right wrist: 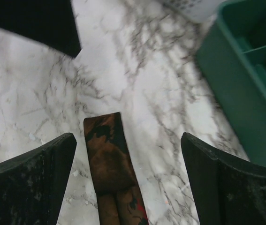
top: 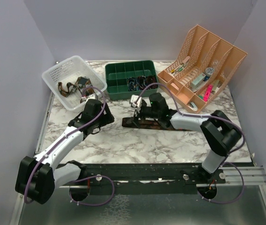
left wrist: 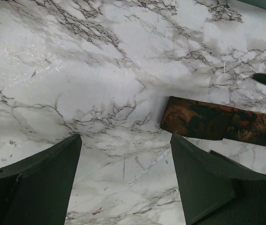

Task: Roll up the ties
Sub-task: Roll the tie at the center of the board.

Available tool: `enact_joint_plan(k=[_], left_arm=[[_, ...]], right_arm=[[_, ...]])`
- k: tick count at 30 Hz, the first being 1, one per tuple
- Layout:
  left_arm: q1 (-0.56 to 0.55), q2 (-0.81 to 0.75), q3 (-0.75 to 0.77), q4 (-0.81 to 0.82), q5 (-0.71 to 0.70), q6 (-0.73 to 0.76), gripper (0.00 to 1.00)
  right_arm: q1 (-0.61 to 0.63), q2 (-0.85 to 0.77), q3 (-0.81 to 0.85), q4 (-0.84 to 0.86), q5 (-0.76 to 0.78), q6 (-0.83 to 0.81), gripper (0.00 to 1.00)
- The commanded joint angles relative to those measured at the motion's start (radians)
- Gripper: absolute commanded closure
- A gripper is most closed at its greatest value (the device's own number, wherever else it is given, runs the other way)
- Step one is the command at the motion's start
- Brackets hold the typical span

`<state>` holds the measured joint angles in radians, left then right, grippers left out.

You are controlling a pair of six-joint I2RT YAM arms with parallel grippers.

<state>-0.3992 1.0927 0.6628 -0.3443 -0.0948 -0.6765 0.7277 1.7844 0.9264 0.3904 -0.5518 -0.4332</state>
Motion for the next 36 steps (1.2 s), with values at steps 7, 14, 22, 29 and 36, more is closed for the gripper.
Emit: enact_joint_plan(k=[7,14,22,29,36], left_arm=[[0.02,0.035,-0.023,0.087,0.071,0.009,0.19],[0.033,0.086,-0.028,0.129,0.129,-0.001,0.19],[0.039,0.125,-0.048,0.195,0.191,-0.017,0.19],[0.04,0.158,-0.064,0.262,0.252,-0.024,0.2],[0.042,0.188,-0.068,0.311,0.285,-0.009,0.2]], right_arm=[[-0.009,-0.258,0.011,-0.232,0.368,0.742,0.0],[-0.009,-0.267,-0.037,-0.317,0.313,1.08,0.52],[-0.007,-0.142,0.025,-0.321,0.212,1.121,0.71],[-0.008,-0.062,0.071,-0.35,0.252,1.122,0.71],[-0.008,-0.052,0.076,-0.389,0.3,1.108,0.72]])
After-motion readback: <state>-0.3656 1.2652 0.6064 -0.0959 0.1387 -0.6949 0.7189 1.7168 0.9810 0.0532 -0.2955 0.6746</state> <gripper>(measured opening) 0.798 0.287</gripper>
